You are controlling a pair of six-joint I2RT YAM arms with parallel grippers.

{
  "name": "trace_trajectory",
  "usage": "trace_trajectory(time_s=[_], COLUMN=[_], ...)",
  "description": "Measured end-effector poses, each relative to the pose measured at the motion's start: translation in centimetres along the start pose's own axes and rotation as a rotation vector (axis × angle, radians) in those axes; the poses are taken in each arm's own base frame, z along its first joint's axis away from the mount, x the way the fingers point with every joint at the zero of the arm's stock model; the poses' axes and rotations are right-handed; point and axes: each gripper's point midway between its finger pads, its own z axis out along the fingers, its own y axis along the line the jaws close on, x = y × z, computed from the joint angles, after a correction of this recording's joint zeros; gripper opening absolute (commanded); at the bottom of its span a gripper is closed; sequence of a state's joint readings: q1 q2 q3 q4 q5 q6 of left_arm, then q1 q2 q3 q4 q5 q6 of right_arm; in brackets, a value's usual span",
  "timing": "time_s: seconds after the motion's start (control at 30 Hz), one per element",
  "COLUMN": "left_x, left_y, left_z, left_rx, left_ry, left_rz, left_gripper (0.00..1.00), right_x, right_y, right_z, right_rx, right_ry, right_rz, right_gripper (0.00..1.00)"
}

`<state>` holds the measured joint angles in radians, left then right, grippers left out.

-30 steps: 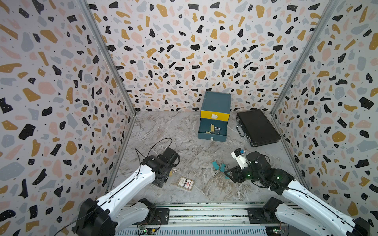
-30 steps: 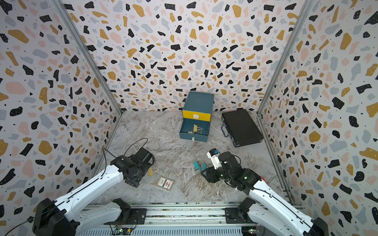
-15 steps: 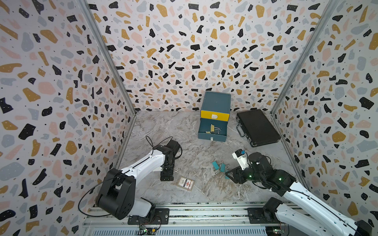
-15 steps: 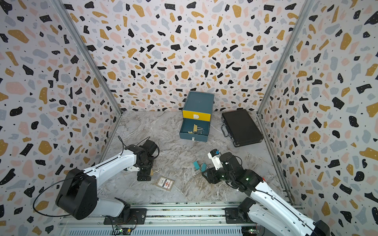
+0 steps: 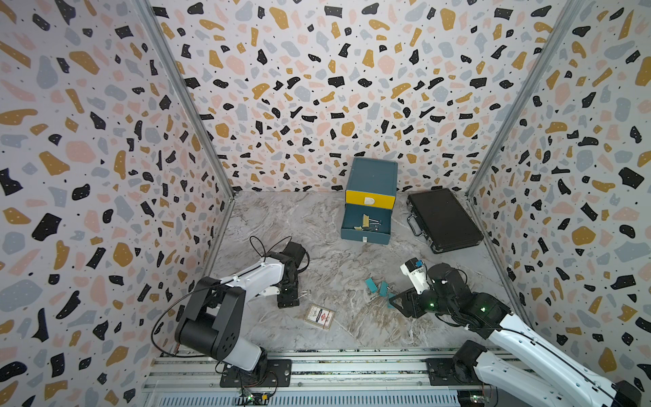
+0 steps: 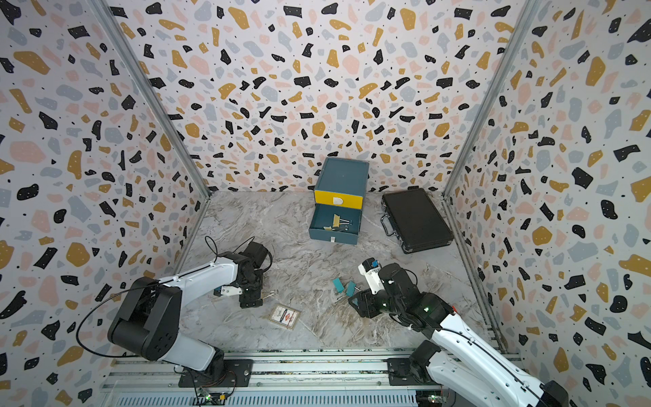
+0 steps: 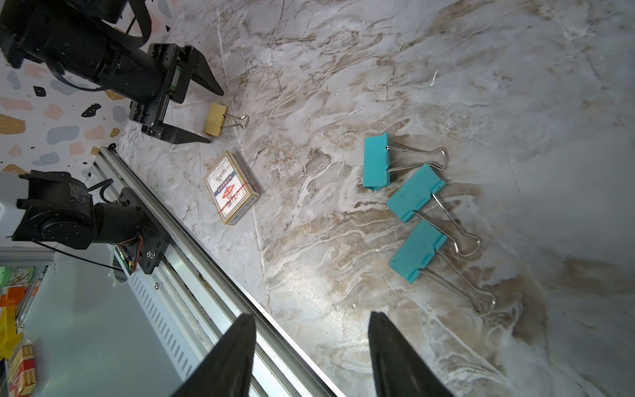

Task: Put the binder clips in the drawer according to color
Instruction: Pick up the binder clip at the center of the board, then place the binder clip in the drawer.

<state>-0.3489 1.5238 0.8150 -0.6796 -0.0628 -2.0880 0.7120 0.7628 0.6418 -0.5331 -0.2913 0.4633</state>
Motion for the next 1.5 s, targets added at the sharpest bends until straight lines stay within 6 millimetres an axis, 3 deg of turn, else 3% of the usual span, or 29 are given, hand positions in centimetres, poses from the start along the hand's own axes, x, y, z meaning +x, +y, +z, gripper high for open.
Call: trace_trajectory(time_s=[0.1,0.2,0.4,0.53,0.67,0.87,0.97,1.13,1.37,1.43,1.5], left_x=[0.1,0.1,0.2,1.4,5.4,14.7,18.4,22.5,25.7,26.2,26.4], left_y=[-0.2,-0.1,-0.6,-3.4,-7.5,-13.4,-15.1,-17.5,-20.3,-20.7,-20.9], left_z=[0.3,0.3,0.0,-1.6,-5.0,-14.4,-17.1,-17.6,-15.0,-14.6,-14.5], left_rx=[0.012,0.015,0.050,0.195,0.404,0.715,0.805,0.843,0.814,0.807,0.797], left_ry=[0.006,0.010,0.018,0.065,0.154,0.282,0.324,0.334,0.323,0.322,0.318], left_rz=[-0.002,-0.001,-0.004,0.038,0.191,0.378,0.411,0.428,0.431,0.434,0.441], left_gripper=[0.57,0.50,0.47,0.47,0.41,0.39,0.39,0.39,0.41,0.52,0.69], right_x=[0.0,0.0,0.0,0.0,0.0,0.1,0.1,0.1,0.1,0.2,0.3], right_y=[0.0,0.0,0.0,0.0,-0.1,-0.1,-0.2,-0.2,-0.3,-0.3,-0.4], right_z=[0.0,0.1,0.1,0.1,0.2,0.3,0.3,0.3,0.2,0.1,0.1], right_rx=[0.001,0.001,0.001,0.001,0.002,0.005,0.005,0.008,0.012,0.014,0.018], right_ry=[0.002,0.003,0.003,0.003,0.006,0.012,0.013,0.010,0.008,0.010,0.014], right_rz=[0.001,0.001,0.001,0.001,0.002,0.004,0.004,0.003,0.003,0.002,0.002], right_gripper=[0.58,0.58,0.58,0.58,0.58,0.58,0.58,0.58,0.58,0.58,0.58])
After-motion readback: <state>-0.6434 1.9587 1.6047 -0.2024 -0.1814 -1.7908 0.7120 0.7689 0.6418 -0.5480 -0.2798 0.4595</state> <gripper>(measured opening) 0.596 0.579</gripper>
